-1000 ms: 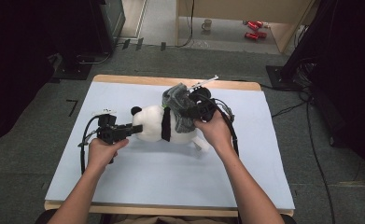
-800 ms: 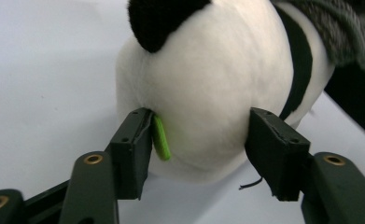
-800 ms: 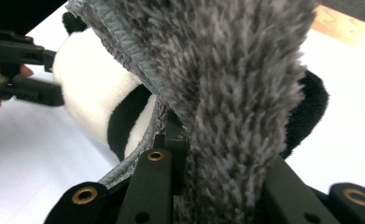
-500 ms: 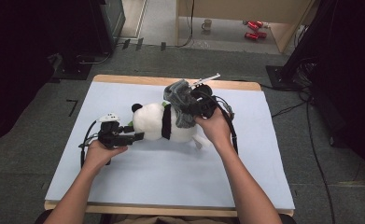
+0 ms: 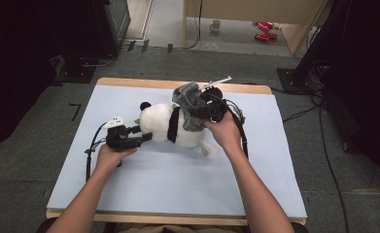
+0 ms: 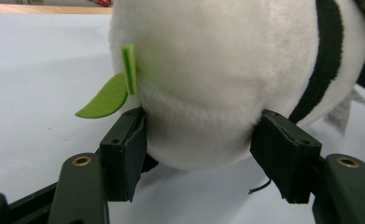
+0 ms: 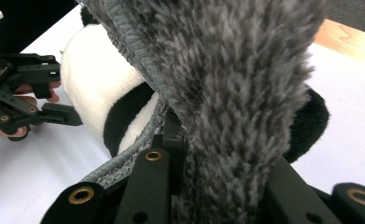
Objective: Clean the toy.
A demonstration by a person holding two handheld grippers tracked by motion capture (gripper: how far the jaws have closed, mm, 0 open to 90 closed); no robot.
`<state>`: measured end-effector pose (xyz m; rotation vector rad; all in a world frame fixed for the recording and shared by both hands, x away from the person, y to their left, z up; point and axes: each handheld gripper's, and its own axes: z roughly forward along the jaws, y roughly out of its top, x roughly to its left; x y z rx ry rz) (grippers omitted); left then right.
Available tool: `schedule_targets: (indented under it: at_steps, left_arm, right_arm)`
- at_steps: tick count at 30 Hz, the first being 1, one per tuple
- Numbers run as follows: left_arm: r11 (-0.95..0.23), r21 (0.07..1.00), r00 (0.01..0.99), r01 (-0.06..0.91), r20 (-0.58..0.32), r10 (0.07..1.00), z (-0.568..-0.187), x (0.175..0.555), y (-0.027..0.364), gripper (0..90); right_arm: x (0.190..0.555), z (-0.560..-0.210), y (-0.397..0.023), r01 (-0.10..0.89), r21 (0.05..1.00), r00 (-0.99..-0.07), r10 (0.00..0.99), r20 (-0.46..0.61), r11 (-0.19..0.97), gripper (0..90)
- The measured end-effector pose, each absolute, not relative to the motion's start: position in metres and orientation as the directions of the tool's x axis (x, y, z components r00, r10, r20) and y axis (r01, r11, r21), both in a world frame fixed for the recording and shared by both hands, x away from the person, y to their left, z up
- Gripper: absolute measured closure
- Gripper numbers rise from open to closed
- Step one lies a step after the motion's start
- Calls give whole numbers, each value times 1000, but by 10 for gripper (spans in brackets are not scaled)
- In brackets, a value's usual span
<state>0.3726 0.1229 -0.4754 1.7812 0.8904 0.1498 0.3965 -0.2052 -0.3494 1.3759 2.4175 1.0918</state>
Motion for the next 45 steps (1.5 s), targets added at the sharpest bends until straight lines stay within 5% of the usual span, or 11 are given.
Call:
schedule_targets:
  at_steps: [7,17,23,28,38,45]
  left_arm:
    - [-113,857,700,502,-326,636,-474,374,118,434]
    - [-175,760,653,625,-387,650,-454,367,112,706]
    - [-171,728,633,664,-426,646,-447,357,109,721]
    - [-228,726,643,649,-362,675,-445,349,108,723]
    - [-228,704,617,673,-364,698,-456,357,114,722]
    - [-240,707,626,665,-352,696,-457,359,114,724]
  right_arm:
    - [397,-350,-207,686,659,-561,801,209,308,771]
    - [399,-340,-202,695,668,-537,810,236,266,781]
    - [391,-319,-186,657,702,-580,779,238,276,782]
    - [384,-307,-170,624,725,-630,736,247,291,782]
    - [393,-341,-166,702,652,-595,739,316,287,782]
    - [394,-353,-203,710,667,-555,762,334,225,780]
